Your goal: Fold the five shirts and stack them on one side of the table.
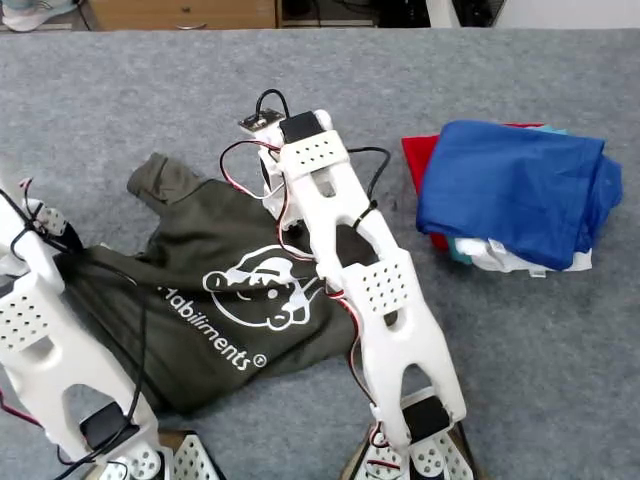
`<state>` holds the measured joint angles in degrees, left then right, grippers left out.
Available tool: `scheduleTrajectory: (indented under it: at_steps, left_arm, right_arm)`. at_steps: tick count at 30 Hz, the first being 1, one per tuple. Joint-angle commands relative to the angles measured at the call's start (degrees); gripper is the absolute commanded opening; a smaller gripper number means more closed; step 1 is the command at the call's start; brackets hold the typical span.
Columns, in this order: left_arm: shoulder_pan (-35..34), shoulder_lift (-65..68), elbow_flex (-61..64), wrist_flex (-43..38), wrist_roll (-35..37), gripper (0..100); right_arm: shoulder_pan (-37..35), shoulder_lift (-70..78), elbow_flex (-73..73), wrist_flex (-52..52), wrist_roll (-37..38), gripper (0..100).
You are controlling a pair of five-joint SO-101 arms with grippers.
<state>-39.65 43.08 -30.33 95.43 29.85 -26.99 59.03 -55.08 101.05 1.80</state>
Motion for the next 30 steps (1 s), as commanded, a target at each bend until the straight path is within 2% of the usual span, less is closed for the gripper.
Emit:
scheduleTrajectory:
  at_steps: [1,5,9,15,23,25,27,30]
  left_arm:
    - [-1.9,0.7,-4.0,-0.5,-4.0,22]
    - [-1.8,2.9,-8.0,-0.4,-9.1,22]
    - [-1.5,4.9,-9.7,-0.4,-11.3,22]
    - [-1.4,7.3,-9.8,-0.4,-12.0,10]
    - [-1.1,7.2,-10.1,-0.3,-11.9,2]
    - [-1.4,6.6,-11.8,2.2,-12.1,2]
    - [-1.5,5.7,-14.4,5.6,-14.7,2]
    - [-2.1,1.4,-12.8,5.6,-20.4,2]
  right_arm:
    - [1.0,-0.2,-2.4,1.2,0.0,26.4]
    - [1.0,-0.2,-2.4,1.2,0.0,26.4]
    - [1.0,-0.2,-2.4,1.2,0.0,26.4]
    - [1.0,-0.2,-2.4,1.2,0.0,26.4]
    - [1.0,-0.2,-2.8,1.2,0.0,26.4]
    - [0.8,-0.6,-2.9,1.2,0.0,26.4]
    - [0.6,-0.8,-4.0,1.2,0.0,26.4]
    - [0.5,-2.2,-6.5,1.2,-0.3,26.4]
